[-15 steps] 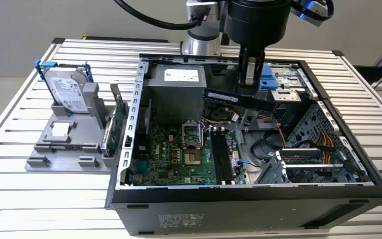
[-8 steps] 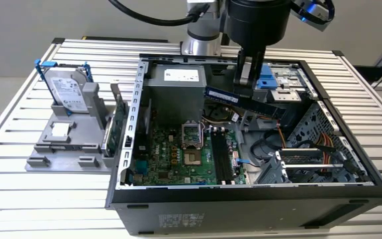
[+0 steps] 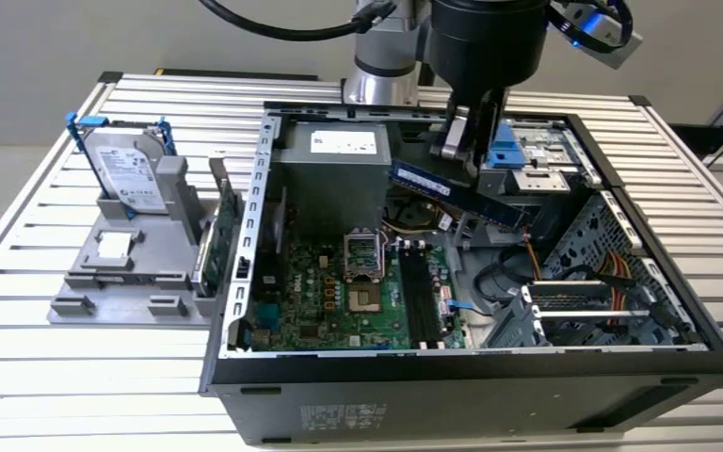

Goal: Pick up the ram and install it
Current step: 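Insert the ram into the slot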

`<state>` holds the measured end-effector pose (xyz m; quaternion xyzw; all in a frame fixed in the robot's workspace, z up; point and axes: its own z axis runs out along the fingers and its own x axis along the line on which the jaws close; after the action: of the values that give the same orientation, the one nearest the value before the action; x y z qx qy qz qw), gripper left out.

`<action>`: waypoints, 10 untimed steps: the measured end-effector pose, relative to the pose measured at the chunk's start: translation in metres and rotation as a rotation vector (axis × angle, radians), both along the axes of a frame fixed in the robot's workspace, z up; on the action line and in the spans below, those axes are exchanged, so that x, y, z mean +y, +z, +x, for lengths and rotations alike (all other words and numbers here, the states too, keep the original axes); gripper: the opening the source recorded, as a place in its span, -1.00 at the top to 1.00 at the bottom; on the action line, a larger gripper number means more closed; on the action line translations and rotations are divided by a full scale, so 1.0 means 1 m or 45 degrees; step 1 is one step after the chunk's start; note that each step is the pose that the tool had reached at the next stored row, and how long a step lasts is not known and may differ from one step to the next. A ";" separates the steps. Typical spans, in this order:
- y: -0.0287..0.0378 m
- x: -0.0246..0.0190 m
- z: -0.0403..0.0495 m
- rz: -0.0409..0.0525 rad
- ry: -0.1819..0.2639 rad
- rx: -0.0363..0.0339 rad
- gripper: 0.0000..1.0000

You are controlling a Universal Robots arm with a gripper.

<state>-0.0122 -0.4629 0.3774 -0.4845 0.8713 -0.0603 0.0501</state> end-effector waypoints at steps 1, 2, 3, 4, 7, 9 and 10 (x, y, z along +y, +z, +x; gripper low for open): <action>0.0000 0.0000 0.0000 0.000 -0.023 0.0000 1.00; 0.0000 0.0000 0.0000 0.000 -0.046 0.0001 1.00; 0.0000 0.0000 0.0000 0.000 -0.069 0.0001 1.00; -0.0001 0.0000 0.0000 0.000 -0.092 0.0000 1.00; 0.0000 0.0000 0.0000 0.000 -0.163 0.0001 1.00; -0.0001 -0.0001 0.0000 0.000 -0.209 0.0001 1.00; 0.0000 -0.0001 0.0000 0.000 -0.233 0.0001 1.00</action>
<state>-0.0122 -0.4630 0.3774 -0.4028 0.9119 -0.0646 0.0443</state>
